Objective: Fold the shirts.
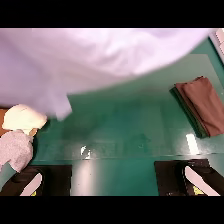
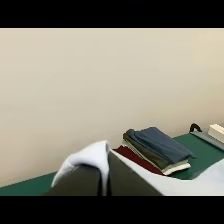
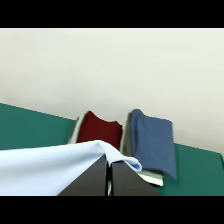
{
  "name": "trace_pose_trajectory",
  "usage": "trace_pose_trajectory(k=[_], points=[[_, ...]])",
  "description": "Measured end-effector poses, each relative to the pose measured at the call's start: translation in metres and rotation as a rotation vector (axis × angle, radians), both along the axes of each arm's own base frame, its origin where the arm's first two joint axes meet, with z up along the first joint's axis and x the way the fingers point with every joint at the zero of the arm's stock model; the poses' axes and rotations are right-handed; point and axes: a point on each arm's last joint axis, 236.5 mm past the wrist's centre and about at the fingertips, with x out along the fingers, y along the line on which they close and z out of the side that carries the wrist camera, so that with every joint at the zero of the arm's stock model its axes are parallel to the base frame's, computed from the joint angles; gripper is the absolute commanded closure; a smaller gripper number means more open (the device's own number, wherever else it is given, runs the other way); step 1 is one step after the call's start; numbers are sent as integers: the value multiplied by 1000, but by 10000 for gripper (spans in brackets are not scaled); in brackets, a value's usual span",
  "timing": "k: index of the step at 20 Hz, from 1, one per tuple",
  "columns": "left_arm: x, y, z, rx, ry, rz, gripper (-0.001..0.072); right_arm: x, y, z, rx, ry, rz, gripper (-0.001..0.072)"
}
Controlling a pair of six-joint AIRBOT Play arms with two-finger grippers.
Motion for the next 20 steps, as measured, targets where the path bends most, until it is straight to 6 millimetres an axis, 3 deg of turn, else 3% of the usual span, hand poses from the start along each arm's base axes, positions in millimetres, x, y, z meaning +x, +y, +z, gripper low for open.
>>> trace_pose_trajectory(k=[3, 6, 9, 10, 11, 13, 15, 16, 17, 18, 19, 20], points=[[33, -1, -50, 23, 188, -5, 683, 16, -17, -24, 7, 92, -47, 700], [93, -2, -151, 43, 500, -19, 682, 61, -28, -84, 31, 290, -48, 700], [142, -1, -279, 33, 826, -28, 682, 116, -22, -178, 60, 543, -5, 700], [155, 0, -323, 23, 922, -23, 682, 134, -18, -218, 70, 638, 12, 699], [166, 1, -361, 19, 994, -16, 682, 149, -14, -258, 77, 729, 26, 699], [188, 6, -427, 15, 1095, 8, 682, 173, -5, -318, 93, 843, 44, 698], [206, 11, -466, 7, 1131, 36, 682, 192, 0, -363, 111, 930, 51, 697], [216, 15, -477, 1, 1130, 53, 680, 201, 4, -374, 125, 944, 56, 668], [224, 18, -485, -1, 1125, 69, 579, 209, 7, -383, 140, 952, 64, 442], [232, 22, -487, -1, 1112, 84, 305, 217, 10, -388, 154, 958, 72, 321], [240, 28, -486, -7, 1095, 101, 239, 223, 12, -388, 167, 951, 80, 321], [245, 34, -483, -12, 1084, 116, 238, 228, 13, -384, 188, 939, 89, 322]])
